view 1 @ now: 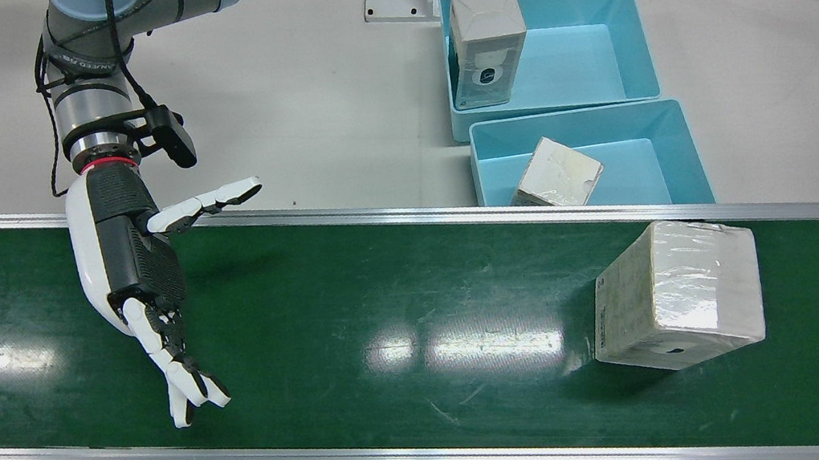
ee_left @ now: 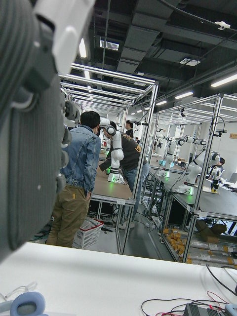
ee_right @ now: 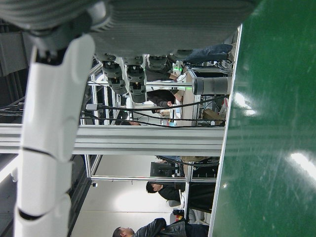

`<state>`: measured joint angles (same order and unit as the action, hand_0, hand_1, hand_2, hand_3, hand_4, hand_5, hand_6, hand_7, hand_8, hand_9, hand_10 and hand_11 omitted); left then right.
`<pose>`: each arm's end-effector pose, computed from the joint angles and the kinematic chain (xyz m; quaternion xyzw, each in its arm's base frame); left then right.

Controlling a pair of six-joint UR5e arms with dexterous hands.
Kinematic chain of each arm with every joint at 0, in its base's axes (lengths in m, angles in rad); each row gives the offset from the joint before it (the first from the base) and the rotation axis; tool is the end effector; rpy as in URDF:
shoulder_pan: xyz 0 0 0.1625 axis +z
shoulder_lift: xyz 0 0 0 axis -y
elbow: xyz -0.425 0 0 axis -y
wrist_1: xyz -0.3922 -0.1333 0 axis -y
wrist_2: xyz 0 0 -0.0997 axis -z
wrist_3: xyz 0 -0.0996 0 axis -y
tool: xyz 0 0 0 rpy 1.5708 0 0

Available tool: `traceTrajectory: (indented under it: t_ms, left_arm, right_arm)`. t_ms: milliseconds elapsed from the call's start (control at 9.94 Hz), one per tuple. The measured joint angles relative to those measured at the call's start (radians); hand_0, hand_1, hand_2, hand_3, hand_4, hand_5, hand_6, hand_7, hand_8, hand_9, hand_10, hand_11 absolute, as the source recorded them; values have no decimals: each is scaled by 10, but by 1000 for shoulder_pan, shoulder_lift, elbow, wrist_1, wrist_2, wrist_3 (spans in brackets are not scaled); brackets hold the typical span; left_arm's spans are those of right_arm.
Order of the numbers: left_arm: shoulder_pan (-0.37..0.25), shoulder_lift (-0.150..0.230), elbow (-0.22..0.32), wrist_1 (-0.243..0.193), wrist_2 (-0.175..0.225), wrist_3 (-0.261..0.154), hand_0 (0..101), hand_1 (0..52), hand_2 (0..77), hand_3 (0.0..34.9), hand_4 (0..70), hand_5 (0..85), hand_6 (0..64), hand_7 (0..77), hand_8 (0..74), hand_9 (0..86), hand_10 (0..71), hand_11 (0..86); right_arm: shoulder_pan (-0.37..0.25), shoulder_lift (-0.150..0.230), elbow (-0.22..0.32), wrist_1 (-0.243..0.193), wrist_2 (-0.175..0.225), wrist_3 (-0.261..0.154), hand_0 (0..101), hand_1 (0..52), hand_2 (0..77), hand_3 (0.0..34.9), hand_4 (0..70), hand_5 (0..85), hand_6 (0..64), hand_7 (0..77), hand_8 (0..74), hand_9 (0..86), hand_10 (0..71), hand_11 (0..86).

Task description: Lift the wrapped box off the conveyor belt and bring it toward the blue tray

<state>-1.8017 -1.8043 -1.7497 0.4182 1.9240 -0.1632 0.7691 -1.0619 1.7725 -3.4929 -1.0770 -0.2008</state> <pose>-0.2222 -0.5133 0.5190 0.1010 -0.6979 0.7089 0.0152 -0.3210 -0.5619 0.3403 -0.1030 -0.8026 0.5807 0.0891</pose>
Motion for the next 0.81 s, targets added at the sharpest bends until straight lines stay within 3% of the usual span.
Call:
traceTrajectory:
  t_ms: [805]
  left_arm:
    - [0, 0, 0, 0, 0, 0, 0, 0, 5, 0, 5, 11, 0, 5, 5, 0, 0, 5]
  right_arm:
    - [-3, 2, -8, 0, 0, -1, 467, 115, 71, 0, 82, 93, 38, 142, 27, 16, 0, 11]
